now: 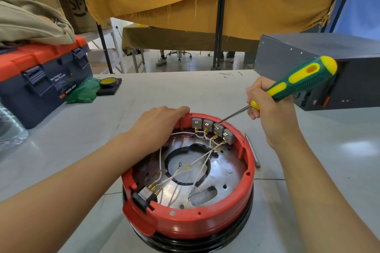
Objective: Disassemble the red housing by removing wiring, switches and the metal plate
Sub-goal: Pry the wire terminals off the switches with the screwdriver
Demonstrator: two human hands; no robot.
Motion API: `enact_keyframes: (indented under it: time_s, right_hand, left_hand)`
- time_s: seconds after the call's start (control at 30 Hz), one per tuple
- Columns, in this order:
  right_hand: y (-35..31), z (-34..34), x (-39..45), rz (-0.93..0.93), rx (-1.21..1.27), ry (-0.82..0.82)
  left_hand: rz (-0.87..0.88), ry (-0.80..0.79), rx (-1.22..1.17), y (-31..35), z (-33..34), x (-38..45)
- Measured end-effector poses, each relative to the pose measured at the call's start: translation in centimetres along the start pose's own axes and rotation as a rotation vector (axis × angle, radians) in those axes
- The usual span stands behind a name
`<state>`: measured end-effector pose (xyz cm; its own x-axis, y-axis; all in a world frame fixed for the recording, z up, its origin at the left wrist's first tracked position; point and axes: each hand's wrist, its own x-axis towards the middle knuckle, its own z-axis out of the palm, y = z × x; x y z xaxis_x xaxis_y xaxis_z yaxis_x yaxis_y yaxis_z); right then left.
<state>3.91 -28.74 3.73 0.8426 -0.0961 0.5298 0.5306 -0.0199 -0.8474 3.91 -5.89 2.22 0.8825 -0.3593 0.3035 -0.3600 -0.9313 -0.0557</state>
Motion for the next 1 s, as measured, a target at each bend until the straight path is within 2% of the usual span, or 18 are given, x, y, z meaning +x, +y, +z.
enact_keyframes:
  time_s: [0.2,0.43,0.53,0.63,0.77,1.0]
  right_hand:
    - [-0.5,0.2,-0.2,-0.069,-0.104,-0.059]
    - [-1.4,0.1,-0.6,-0.163,-0.219,-0.139]
    - [-1.7,0.2,-0.7,-0.198,-0.249,-0.170]
    - [-1.9,0.4,-0.9,-0.230,-0.287,-0.190]
    - [-1.9,0.5,-0.9,-0.243,-0.292,-0.210]
    - [-1.3,0.1,-0.5,-0.169,-0.218,-0.209]
  left_hand:
    - [0.100,0.014,-0.108,-0.4,0.7,0.8]
    - [0.201,-0.042,-0.188,-0.6,0.7,1.6]
    - [0.188,-0.073,-0.140,-0.2,0.2,1.9]
    - [0.157,-0.093,0.031,1.0,-0.1,2.4]
    - [0.135,-0.056,0.130,2.7,0.2,2.7]
    - [0.090,0.017,-0.234,2.1,0.7,1.8]
